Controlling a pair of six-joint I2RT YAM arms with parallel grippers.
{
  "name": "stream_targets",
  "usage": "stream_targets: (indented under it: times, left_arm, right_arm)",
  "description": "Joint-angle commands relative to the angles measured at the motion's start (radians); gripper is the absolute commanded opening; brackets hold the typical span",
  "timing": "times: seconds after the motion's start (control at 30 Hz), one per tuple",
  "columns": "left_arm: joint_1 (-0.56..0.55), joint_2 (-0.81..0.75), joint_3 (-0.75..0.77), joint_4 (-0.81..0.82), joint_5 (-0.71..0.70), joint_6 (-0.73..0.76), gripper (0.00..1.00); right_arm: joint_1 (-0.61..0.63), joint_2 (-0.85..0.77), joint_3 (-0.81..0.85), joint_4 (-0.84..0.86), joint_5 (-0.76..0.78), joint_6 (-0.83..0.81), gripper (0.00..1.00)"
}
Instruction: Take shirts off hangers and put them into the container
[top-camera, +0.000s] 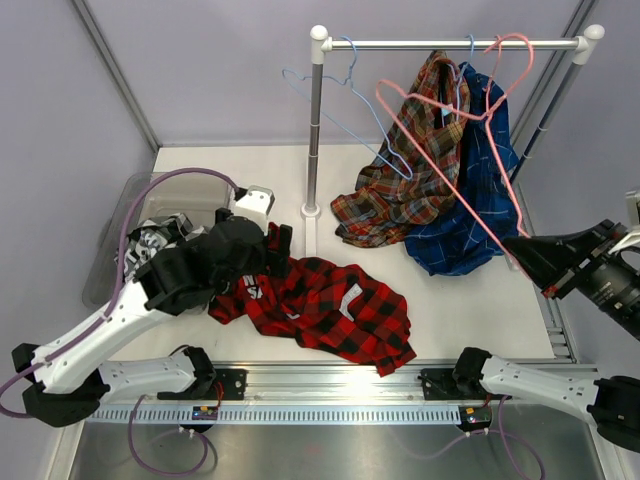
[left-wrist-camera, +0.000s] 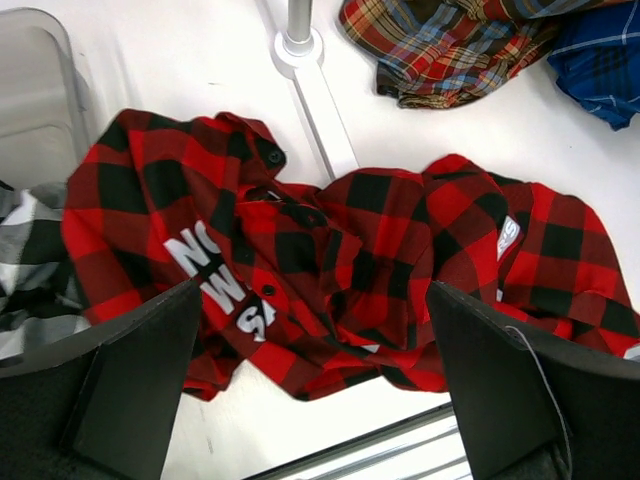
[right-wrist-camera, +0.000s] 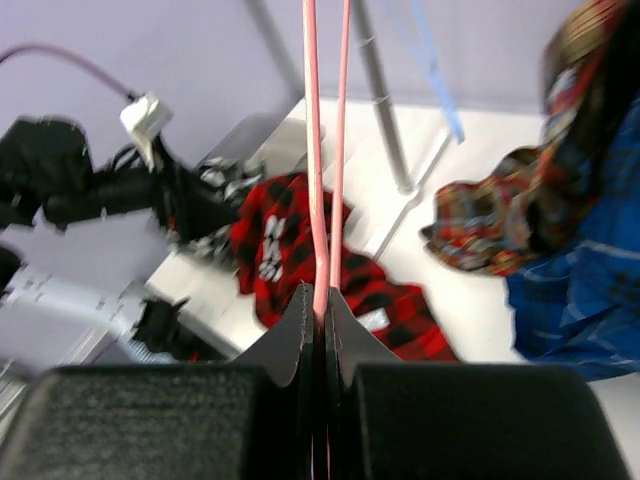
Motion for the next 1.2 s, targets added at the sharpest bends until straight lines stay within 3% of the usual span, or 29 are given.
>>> stream_targets:
  times: [0.0, 0.17, 0.47, 0.8, 1.03, 1.17]
  left_arm:
    - [-0.003, 0.029, -0.046, 0.123, 0.028, -0.045, 0.99]
    - [-0.001, 0.061, -0.084, 0.149, 0.035, -0.059, 0.99]
    - [-0.003, 0.043, -0.070, 0.166, 0.091, -0.070, 0.99]
    - [-0.004, -0.015, -0.081, 0.134, 0.075, -0.070, 0.99]
    - [0.009, 0.015, -0.090, 0.101, 0.038, -0.108, 0.99]
    - [0.042, 0.051, -0.084, 0.101, 0.075, -0.101, 0.99]
  right_arm:
    - [0.004, 0.055, -0.013, 0.119, 0.224, -0.069, 0.00]
    - [0.006, 0.157, 0.005, 0.172, 0.391, -0.148, 0.00]
    - [-0.010, 0.346, 0.043, 0.297, 0.439, -0.221, 0.00]
    - [-0.309, 0.496, 0.053, 0.372, 0.138, -0.199, 0.00]
    - [-0.369, 0.584, 0.070, 0.403, -0.006, -0.178, 0.00]
    - [-0.369, 0.584, -0.010, 0.444, -0.021, -0.158, 0.00]
